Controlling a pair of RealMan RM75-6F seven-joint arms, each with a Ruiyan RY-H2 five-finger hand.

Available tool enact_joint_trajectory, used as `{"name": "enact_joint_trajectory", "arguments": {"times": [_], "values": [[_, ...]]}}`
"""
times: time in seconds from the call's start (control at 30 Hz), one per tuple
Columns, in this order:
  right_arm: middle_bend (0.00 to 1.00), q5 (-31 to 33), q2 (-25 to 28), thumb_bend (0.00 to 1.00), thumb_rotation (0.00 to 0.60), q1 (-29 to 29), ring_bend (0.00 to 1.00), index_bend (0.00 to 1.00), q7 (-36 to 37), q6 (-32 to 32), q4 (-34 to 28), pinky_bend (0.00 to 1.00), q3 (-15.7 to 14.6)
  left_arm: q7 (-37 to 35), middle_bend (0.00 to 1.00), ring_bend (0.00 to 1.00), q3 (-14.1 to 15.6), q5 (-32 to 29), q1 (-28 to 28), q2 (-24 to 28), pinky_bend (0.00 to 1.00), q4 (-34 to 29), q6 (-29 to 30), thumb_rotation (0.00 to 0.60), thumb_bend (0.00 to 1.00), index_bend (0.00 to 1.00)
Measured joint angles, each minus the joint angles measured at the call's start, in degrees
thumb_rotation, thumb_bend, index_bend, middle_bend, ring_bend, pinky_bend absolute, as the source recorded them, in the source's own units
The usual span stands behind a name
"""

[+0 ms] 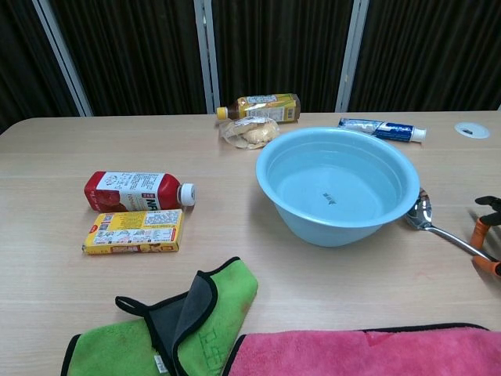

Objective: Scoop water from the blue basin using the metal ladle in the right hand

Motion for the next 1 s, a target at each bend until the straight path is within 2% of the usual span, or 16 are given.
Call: {"name": "enact_joint_trajectory", "arguments": {"times": [0.23,0.5,0.7,1.0], "values": [[0.00,0.2,-0.1,0.30,0.600,-0.1,0.00,0.60,-1.2,0.4,0.0,0.00,0.2,-0.4,0.00,0.00,0.1,0.3,0.0,0.2,0.00,0.0,0.3,0.600,0.41,0.00],[0.00,0.3,1.5,0.34,0.600,-0.6,0.00,0.61,-3.6,1.6,-2.8,0.00,0.2,-1.2,0.00,0.00,0.3,0.9,0.1,0.5,0.00,-0.1,0.7,0.600,0.41,0.00],[0.00,0.7,4.1,0.35,0.600,-0.9,0.00,0.62,-7.1,2.1,-6.4,0.00,0.1,-2.1,0.00,0.00,0.7,1.7,0.1,0.7,0.00,-0.2,0.9,0.600,0.41,0.00],[0.00,2.7,9.7,0.44,0.600,-1.1,0.00,0.64,-15.2,2.5,-15.2,0.00,-0.2,-3.2,0.00,0.00,0.9,2.2,0.2,1.1,0.00,-0.2,1.5,0.600,0.41,0.00]]}}
